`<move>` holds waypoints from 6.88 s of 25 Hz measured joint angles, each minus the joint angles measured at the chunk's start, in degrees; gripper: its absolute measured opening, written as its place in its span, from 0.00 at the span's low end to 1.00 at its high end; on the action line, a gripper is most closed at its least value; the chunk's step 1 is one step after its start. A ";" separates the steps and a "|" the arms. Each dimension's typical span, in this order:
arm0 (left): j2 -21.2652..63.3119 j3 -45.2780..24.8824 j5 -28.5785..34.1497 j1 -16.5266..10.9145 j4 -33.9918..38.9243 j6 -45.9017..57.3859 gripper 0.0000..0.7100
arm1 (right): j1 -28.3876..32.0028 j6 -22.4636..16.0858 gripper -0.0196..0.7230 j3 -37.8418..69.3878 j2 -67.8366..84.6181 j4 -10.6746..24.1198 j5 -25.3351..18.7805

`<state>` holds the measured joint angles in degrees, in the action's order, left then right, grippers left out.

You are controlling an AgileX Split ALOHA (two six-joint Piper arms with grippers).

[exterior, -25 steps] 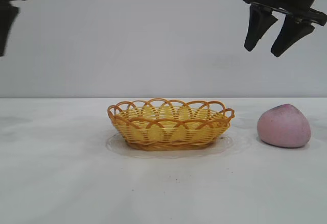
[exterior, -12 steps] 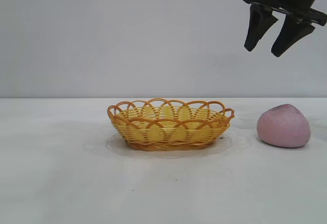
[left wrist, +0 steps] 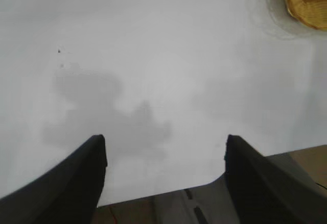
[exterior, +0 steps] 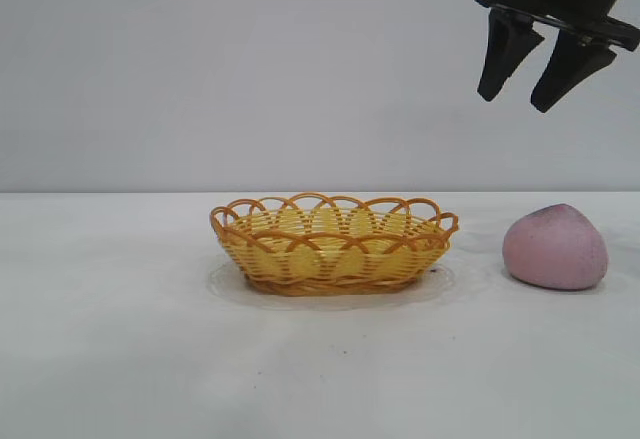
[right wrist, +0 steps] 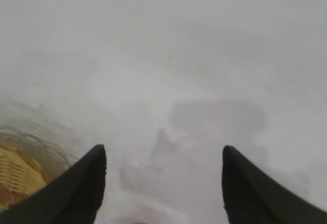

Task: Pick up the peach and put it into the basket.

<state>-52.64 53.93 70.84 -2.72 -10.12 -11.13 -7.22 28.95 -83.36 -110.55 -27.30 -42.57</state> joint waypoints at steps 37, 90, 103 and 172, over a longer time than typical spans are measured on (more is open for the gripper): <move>53.82 -24.14 -2.32 -0.13 0.78 2.43 0.68 | -0.10 0.22 0.58 -0.14 0.48 1.35 -8.58; 53.82 -26.22 -6.60 -0.13 0.69 2.45 0.68 | -10.82 -24.50 0.31 -0.26 -8.63 21.75 -23.24; 53.82 -26.22 -6.60 -0.13 0.69 2.45 0.68 | -10.82 -24.24 0.03 -7.17 -7.07 25.05 -26.52; 53.82 -26.22 -6.60 -0.13 0.69 2.45 0.68 | -5.06 -25.27 0.55 -22.30 -10.11 27.98 -27.98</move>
<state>1.18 27.71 64.24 -2.85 -9.44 -8.67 -12.28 3.68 -105.66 -120.66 0.68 -70.55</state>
